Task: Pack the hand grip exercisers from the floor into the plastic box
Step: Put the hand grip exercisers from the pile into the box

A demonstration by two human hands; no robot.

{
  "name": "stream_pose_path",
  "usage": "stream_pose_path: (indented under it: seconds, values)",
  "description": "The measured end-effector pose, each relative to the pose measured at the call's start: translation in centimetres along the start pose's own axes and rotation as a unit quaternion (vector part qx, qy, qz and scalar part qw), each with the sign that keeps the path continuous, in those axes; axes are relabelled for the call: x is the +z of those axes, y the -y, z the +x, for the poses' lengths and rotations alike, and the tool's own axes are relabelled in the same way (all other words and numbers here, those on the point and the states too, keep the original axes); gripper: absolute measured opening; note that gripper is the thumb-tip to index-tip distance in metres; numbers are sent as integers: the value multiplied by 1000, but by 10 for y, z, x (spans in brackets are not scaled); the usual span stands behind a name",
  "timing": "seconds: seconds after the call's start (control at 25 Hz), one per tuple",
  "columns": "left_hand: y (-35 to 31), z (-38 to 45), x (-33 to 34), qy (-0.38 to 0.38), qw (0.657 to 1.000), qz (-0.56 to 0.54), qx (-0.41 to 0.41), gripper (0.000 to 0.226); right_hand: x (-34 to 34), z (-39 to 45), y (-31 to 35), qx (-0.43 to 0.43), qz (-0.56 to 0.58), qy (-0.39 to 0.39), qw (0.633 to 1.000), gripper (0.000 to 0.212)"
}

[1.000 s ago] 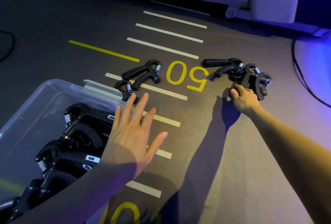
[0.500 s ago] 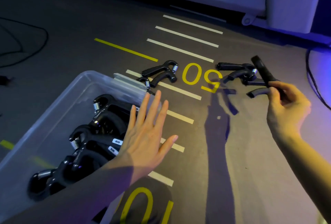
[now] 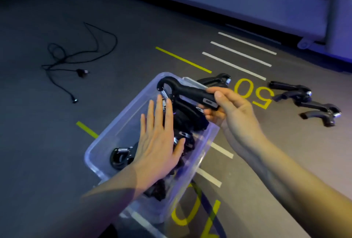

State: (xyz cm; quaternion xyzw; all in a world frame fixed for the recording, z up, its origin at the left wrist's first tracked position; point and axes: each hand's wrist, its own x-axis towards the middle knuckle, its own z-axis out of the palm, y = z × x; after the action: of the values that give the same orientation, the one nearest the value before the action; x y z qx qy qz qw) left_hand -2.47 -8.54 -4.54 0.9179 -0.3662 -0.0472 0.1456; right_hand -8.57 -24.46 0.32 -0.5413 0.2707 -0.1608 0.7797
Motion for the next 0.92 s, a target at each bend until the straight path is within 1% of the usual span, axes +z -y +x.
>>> stream_pose_path:
  seconds: [0.08, 0.2, 0.32, 0.4, 0.44, 0.48, 0.52, 0.56, 0.6, 0.64, 0.68, 0.72, 0.76, 0.8, 0.88, 0.92]
  values:
    - [18, -7, -1, 35, 999, 18, -25, 89, 13, 7, -16, 47, 13, -21, 999, 23]
    - [35, -13, 1, 83, 995, 46, -42, 85, 23, 20, -32, 92, 30, -55, 994, 24]
    - [41, -12, 3, 105, 993, 37, -46, 83, 29, 33, -42, 103, 20, -69, 992, 27]
    - [42, -10, 4, 112, 992, 39, -39, 82, 29, 42, -51, 87, -63, -80, 991, 27]
    - [42, -9, 5, 114, 992, 40, -35, 82, 27, 47, -55, 68, -141, -81, 984, 25]
    - [42, -8, 6, 116, 992, 40, -33, 82, 24, 51, -58, 44, -245, -76, 966, 22]
    - [41, -9, 6, 118, 992, 39, -31, 81, 21, 54, -60, 12, -370, -59, 927, 22]
    - [41, -9, 6, 120, 992, 39, -28, 81, 20, 54, -61, -27, -500, -29, 865, 27]
    - [41, -9, 6, 121, 991, 41, -26, 81, 19, 53, -62, -73, -611, 7, 788, 34]
    - [41, -9, 7, 122, 991, 45, -26, 81, 19, 50, -63, -117, -693, 44, 710, 40]
    - [40, -9, 7, 124, 991, 49, -26, 81, 19, 47, -66, -141, -747, 85, 644, 45]
    - [39, -9, 8, 126, 990, 54, -25, 81, 20, 44, -66, -142, -778, 124, 600, 48]
    - [38, -9, 8, 129, 990, 58, -24, 80, 19, 43, -67, -123, -791, 152, 580, 49]
    - [37, -9, 9, 130, 989, 62, -22, 80, 18, 43, -66, -99, -796, 163, 574, 50]
    - [34, -8, 9, 131, 989, 68, -16, 80, 17, 48, -63, -70, -809, 160, 561, 49]
    - [32, -8, 10, 133, 989, 70, -14, 80, 18, 49, -62, -68, -820, 154, 547, 49]
